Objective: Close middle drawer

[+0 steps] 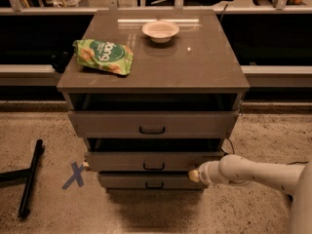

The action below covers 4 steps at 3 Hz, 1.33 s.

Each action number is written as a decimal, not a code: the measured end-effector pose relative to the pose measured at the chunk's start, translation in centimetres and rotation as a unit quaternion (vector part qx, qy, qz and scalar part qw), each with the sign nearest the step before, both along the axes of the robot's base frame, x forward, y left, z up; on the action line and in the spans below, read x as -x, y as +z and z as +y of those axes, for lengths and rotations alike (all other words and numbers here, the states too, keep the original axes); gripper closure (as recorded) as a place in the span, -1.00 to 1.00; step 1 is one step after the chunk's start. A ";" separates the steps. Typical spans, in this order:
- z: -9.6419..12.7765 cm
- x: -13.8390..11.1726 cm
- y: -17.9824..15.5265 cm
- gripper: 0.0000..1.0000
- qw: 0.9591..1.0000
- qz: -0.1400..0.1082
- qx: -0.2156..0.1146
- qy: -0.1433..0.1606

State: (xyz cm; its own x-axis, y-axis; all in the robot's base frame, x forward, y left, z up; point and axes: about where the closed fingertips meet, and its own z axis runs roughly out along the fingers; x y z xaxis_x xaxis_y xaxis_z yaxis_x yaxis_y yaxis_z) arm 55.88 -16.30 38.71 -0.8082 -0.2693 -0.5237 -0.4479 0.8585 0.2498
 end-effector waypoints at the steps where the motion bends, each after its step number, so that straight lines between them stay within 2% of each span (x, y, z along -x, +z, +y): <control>1: 0.7 -4.5 0.2 1.00 1.000 -0.027 -0.010 -0.007; 2: 1.3 -7.4 0.7 1.00 0.999 -0.050 -0.019 -0.009; 4: 1.6 -6.8 0.8 1.00 0.999 -0.050 -0.020 -0.009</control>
Offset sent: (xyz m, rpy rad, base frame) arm 0.1113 0.0165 0.0172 0.0580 -0.1583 -0.0274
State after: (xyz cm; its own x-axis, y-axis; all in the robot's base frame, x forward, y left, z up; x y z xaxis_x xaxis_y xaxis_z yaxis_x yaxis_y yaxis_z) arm 62.69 -14.73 39.47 -0.7554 -0.2334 -0.6123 -0.4575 0.8569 0.2377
